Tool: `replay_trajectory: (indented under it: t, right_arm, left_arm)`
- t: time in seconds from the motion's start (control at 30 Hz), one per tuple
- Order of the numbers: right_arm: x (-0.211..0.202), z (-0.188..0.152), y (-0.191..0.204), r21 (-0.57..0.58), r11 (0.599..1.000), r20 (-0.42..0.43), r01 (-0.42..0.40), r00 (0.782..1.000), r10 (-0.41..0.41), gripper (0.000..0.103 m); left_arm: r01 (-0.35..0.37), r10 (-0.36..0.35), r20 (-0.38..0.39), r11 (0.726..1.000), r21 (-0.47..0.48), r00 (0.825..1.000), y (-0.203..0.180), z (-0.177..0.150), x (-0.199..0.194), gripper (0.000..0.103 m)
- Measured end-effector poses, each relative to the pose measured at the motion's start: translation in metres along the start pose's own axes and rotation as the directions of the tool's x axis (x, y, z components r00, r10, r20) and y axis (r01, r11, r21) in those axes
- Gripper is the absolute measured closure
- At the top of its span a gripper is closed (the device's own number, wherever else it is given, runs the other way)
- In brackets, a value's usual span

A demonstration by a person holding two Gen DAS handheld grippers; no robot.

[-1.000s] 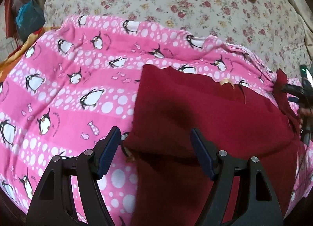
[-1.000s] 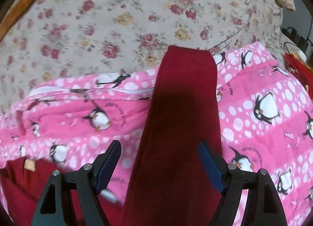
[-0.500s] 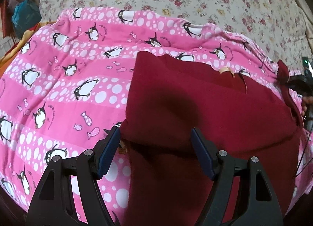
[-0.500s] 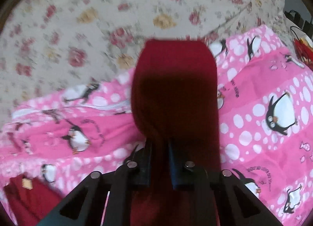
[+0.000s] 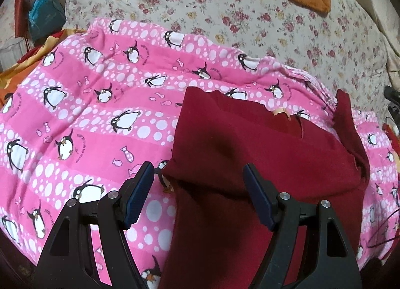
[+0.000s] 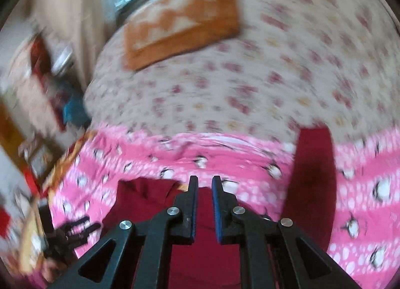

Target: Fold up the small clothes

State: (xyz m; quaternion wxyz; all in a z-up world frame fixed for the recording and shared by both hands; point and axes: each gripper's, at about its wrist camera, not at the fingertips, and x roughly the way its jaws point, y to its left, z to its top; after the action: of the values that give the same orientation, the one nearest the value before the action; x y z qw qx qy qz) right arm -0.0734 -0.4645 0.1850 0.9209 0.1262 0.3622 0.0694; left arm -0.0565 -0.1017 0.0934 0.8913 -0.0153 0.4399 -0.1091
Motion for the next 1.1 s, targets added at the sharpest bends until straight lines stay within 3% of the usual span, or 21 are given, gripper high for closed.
replay_trajectory:
  t: [0.07,0.1,0.13,0.17,0.2,0.27,0.33,0.37,0.57,0.63,0.7,0.73,0.8,0.93,1.03,1.1]
  right_arm:
    - [0.007,-0.001,0.009,-0.038,0.998,0.009,0.056,0.998,-0.056,0.092]
    - [0.017,-0.002,0.006,-0.029,0.995,-0.003,0.095,0.995,-0.095,0.081]
    - [0.030,-0.002,-0.007,-0.016,0.992,-0.020,0.121,0.992,-0.122,0.063]
    - [0.045,-0.007,-0.020,0.010,0.983,-0.048,0.185,0.982,-0.184,0.022]
    - [0.058,-0.014,-0.032,0.020,0.964,-0.062,0.264,0.963,-0.263,0.009]
    - [0.086,-0.019,-0.058,0.008,0.928,-0.112,0.372,0.923,-0.369,0.013]
    - [0.115,-0.029,-0.088,0.033,0.899,-0.199,0.436,0.885,-0.422,0.027]
    - [0.122,-0.031,-0.100,0.057,0.893,-0.223,0.446,0.878,-0.424,0.031]
    - [0.172,-0.026,-0.151,0.122,0.846,-0.309,0.520,0.830,-0.465,0.031]
    - [0.189,-0.027,-0.166,0.114,0.829,-0.360,0.547,0.801,-0.479,0.031]
    - [0.196,-0.031,-0.177,0.101,0.814,-0.374,0.572,0.780,-0.501,0.054]
    - [0.193,-0.032,-0.182,0.119,0.818,-0.362,0.563,0.792,-0.493,0.057]
    - [0.177,-0.032,-0.190,0.186,0.830,-0.326,0.526,0.830,-0.453,0.093]
    - [0.125,-0.025,-0.199,0.341,0.881,-0.185,0.328,0.942,-0.280,0.093]
    - [0.083,-0.014,-0.179,0.345,0.922,-0.083,0.177,0.984,-0.157,0.093]
    - [0.058,-0.006,-0.153,0.310,0.948,-0.038,0.076,0.997,-0.068,0.093]
  left_arm:
    - [-0.003,0.003,0.010,1.000,0.009,1.000,0.000,-0.002,-0.006,0.029]
    - [-0.008,0.007,0.014,1.000,0.014,1.000,0.001,-0.003,-0.008,0.029]
    - [-0.010,0.010,0.014,1.000,0.015,1.000,0.002,-0.004,-0.009,0.029]
    - [-0.011,0.011,0.012,1.000,0.014,1.000,0.003,-0.005,-0.008,0.029]
    - [-0.013,0.013,0.007,1.000,0.011,1.000,0.005,-0.006,-0.007,0.029]
    - [-0.016,0.016,-0.011,1.000,-0.003,1.000,0.009,-0.007,0.001,0.029]
    - [-0.013,0.012,-0.031,1.000,-0.024,0.999,0.011,-0.007,0.010,0.029]
    - [-0.010,0.009,-0.037,0.999,-0.031,0.999,0.012,-0.006,0.014,0.029]
    - [-0.025,0.023,-0.070,1.000,-0.018,0.997,0.004,-0.007,0.033,0.029]
    - [-0.028,0.027,-0.079,1.000,-0.011,0.996,0.002,-0.008,0.037,0.029]
    - [-0.033,0.032,-0.084,0.999,-0.004,0.996,0.001,-0.009,0.040,0.029]
    - [-0.035,0.034,-0.086,0.999,-0.003,0.996,0.002,-0.009,0.041,0.029]
    - [-0.039,0.038,-0.088,0.999,-0.007,0.995,0.004,-0.009,0.041,0.029]
    - [-0.034,0.031,-0.070,0.999,-0.033,0.997,0.009,-0.007,0.034,0.029]
    - [-0.030,0.028,-0.048,0.998,-0.046,0.998,0.013,-0.005,0.025,0.029]
    - [-0.028,0.027,-0.030,0.998,-0.056,0.999,0.014,-0.002,0.018,0.029]
